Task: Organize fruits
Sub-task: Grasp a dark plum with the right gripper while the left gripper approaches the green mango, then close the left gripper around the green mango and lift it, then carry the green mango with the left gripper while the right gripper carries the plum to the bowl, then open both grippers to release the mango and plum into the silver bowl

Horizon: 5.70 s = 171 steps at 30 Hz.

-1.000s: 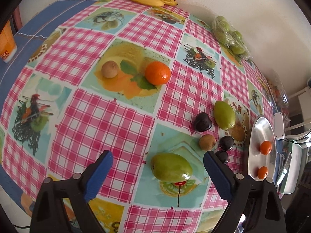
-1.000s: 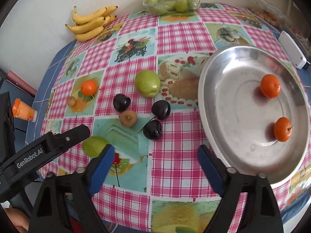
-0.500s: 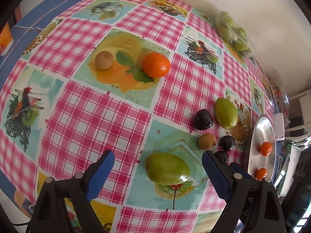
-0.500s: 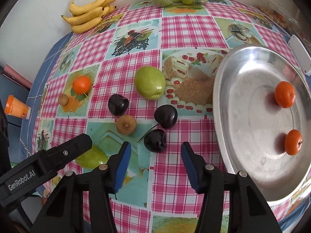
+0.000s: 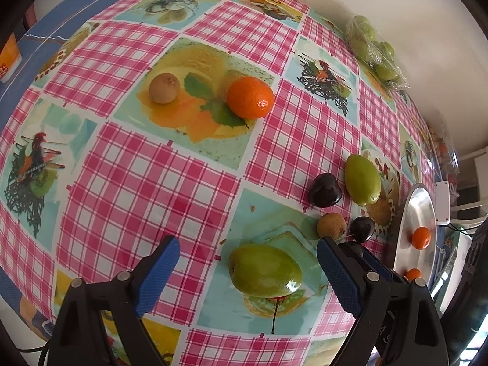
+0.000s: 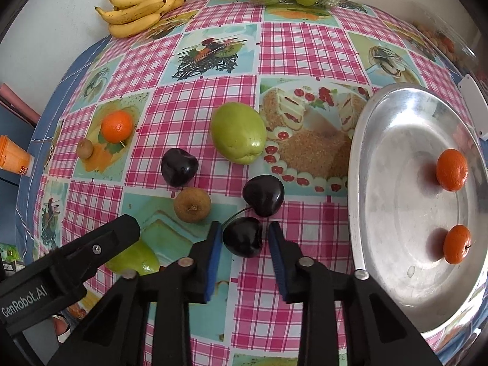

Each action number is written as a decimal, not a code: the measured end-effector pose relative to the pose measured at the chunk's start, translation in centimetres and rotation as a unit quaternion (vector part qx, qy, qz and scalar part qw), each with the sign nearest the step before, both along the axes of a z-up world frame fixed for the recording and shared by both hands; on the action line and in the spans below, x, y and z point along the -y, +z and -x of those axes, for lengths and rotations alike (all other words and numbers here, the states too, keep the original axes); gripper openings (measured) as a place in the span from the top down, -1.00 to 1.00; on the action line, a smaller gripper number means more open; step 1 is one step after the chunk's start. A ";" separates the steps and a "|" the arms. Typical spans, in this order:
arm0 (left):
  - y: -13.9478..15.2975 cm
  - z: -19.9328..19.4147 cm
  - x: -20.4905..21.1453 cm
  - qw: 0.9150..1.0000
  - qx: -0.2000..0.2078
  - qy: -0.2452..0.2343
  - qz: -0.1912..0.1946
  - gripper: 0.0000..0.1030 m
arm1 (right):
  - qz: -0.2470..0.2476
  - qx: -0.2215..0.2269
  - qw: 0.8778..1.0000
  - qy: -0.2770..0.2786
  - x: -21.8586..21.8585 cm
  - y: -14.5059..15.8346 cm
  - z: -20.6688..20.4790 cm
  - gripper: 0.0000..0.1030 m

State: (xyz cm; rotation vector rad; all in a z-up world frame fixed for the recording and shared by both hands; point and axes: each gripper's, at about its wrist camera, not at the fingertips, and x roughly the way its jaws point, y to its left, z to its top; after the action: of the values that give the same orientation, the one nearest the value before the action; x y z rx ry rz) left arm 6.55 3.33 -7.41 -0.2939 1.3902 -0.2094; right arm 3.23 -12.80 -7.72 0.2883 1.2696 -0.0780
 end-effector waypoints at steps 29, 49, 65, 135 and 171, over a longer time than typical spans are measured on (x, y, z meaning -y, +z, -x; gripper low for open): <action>-0.3 0.6 1.5 0.999 -0.001 -0.050 -0.014 -0.48 | -0.030 -0.012 0.999 -0.029 1.1 1.5 3.6 0.48; -0.6 1.4 4.3 0.982 0.032 -0.144 -0.116 -0.38 | -0.038 -0.034 0.998 -0.036 1.4 1.4 5.2 0.48; 0.0 1.4 4.4 0.985 0.045 -0.138 -0.098 -0.18 | -0.041 -0.026 0.998 -0.035 1.3 1.9 5.0 0.48; 3.3 5.3 23.7 0.902 0.175 -0.390 -0.063 -0.18 | -0.063 0.022 0.963 -0.260 17.9 2.9 7.9 0.47; 4.8 2.3 18.9 0.951 0.125 -0.275 -0.060 -0.26 | -0.067 0.040 0.961 -0.266 17.6 3.9 8.6 0.22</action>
State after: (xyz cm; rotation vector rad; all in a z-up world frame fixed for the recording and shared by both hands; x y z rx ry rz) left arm 4.23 -15.57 -2.59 0.2262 1.1996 -0.5991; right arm -5.33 -30.38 -3.78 0.7391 1.0902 -0.4375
